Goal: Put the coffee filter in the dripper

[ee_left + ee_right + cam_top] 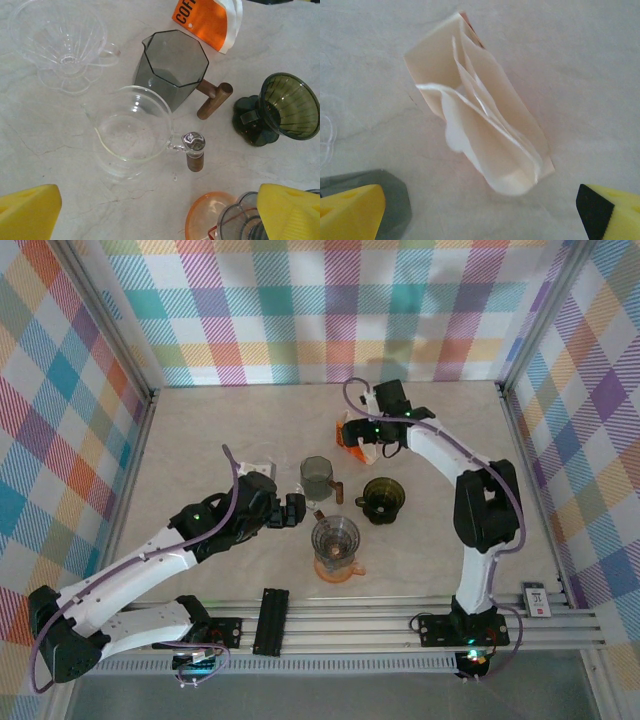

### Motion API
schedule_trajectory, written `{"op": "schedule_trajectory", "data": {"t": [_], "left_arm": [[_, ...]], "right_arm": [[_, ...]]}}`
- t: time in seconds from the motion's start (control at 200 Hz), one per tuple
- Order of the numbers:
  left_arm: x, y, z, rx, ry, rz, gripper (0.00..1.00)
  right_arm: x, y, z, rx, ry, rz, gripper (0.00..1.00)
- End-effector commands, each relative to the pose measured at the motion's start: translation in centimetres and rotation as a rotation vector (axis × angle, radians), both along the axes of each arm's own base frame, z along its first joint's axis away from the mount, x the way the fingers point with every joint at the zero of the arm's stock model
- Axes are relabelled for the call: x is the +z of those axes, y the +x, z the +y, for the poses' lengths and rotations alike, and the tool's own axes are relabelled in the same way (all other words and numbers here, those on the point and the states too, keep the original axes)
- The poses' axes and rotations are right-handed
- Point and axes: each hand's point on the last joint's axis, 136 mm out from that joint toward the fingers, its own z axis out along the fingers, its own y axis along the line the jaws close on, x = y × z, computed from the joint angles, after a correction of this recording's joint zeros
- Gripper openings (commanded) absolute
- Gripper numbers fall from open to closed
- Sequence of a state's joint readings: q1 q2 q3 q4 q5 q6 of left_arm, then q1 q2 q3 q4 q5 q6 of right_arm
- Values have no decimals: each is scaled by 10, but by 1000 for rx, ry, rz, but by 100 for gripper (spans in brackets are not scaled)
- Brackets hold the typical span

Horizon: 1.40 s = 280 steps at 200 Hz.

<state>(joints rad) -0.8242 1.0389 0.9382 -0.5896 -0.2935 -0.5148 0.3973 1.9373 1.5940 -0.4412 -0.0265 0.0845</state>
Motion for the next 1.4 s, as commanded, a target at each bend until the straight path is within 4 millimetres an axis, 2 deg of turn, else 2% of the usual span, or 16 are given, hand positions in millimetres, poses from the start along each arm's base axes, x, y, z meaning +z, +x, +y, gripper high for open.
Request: {"op": "schedule_trajectory", "data": {"t": [0.0,0.245,0.4,0.665,0.8,1.01,1.395], "left_arm": [[-6,3,-1,-10,-4,7,100],[-20,4,0,10,-4,49,100],[-23,6,0,18,-1,61,100],[-29,8,3,35,7,81,100],[-23,9,1,28,-12,81,100],[-9,7,3,29,-42,47,100],[-12,6,6,35,-32,54,100]], "right_arm": [[20,15,17,105,33,-78,99],[0,33,27,130,7,-39,99],[-5,45,23,105,-29,-57,99],[-25,44,35,145,-80,-28,99],[-39,51,27,86,-140,-6,99],[-44,53,27,46,-136,8,100],[-64,49,27,1,-158,53,84]]}}
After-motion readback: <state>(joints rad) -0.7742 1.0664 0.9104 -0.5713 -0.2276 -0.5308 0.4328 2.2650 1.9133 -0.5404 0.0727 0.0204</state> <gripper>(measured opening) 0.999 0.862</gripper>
